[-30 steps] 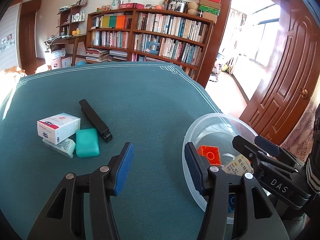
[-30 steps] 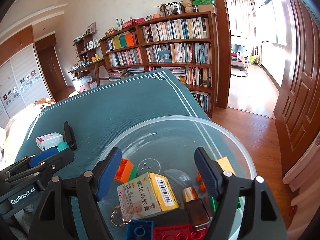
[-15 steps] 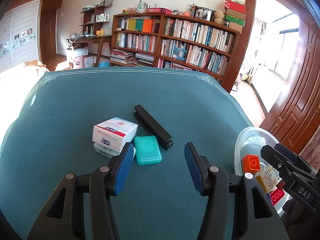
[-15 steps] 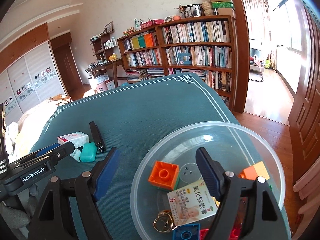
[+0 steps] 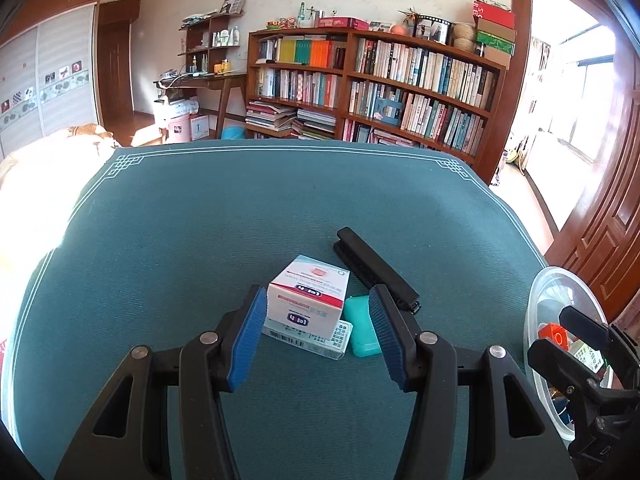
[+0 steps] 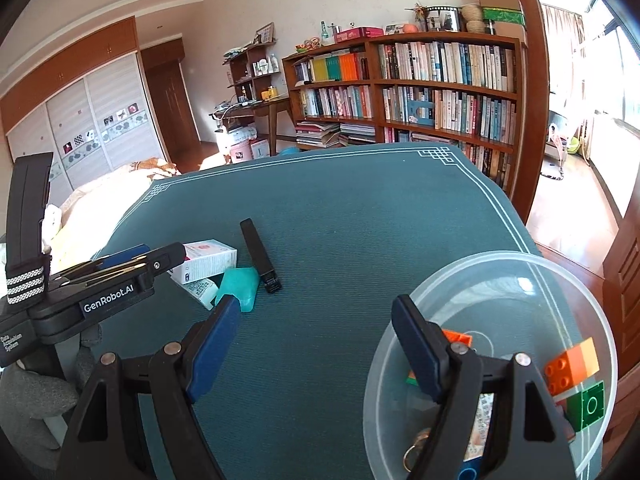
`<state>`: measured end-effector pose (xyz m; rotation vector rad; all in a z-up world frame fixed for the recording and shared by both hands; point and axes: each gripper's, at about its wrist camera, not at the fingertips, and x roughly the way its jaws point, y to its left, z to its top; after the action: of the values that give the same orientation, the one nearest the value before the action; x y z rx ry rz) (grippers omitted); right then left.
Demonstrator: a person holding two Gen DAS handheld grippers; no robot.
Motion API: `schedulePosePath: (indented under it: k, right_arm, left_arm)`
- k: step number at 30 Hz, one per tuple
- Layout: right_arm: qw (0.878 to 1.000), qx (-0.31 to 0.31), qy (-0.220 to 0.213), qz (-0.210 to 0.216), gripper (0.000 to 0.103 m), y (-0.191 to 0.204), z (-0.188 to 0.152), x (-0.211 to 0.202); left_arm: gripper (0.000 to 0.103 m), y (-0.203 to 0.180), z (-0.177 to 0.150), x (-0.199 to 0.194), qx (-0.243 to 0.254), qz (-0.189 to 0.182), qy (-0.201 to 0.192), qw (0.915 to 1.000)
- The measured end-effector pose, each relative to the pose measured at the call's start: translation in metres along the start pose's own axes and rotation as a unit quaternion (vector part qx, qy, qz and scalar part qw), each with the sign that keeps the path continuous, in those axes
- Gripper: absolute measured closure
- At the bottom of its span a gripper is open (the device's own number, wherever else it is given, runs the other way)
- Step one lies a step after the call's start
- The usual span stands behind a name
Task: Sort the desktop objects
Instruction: 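Withdraw both open grippers from the bowl toward the remaining items, then grasp the white medicine box with the left gripper while the right gripper approaches the black comb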
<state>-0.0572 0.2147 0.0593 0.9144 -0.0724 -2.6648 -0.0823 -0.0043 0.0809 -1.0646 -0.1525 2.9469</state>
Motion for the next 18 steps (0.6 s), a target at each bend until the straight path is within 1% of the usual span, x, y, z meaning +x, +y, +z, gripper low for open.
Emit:
schedulePosePath:
  k: [5,7,11,15,18]
  right_arm:
    - [1.000,0.000,0.013,0.011,0.022,0.008,0.000,0.012]
    - [1.000,-0.001,0.018,0.014,0.022,0.010,0.000,0.016]
    - [1.000,-0.004,0.024,0.018,0.022,0.013,0.001,0.022]
    - [0.999,-0.006,0.030,0.023,0.022,0.016,0.002,0.029]
    - [0.999,-0.004,0.035,0.026,0.022,0.018,0.003,0.035]
  left_arm:
    - [0.046,0.007,0.006,0.017,0.011,0.000,0.015,0.9998]
    - [0.046,0.009,0.007,0.021,0.015,-0.008,0.017,0.9997]
    - [0.046,0.010,0.010,0.026,0.029,-0.038,-0.006,0.9988]
    - [0.046,0.007,0.011,0.036,0.054,-0.051,0.007,0.9972]
    - [0.046,0.004,0.008,0.042,0.063,-0.050,0.011,0.9967]
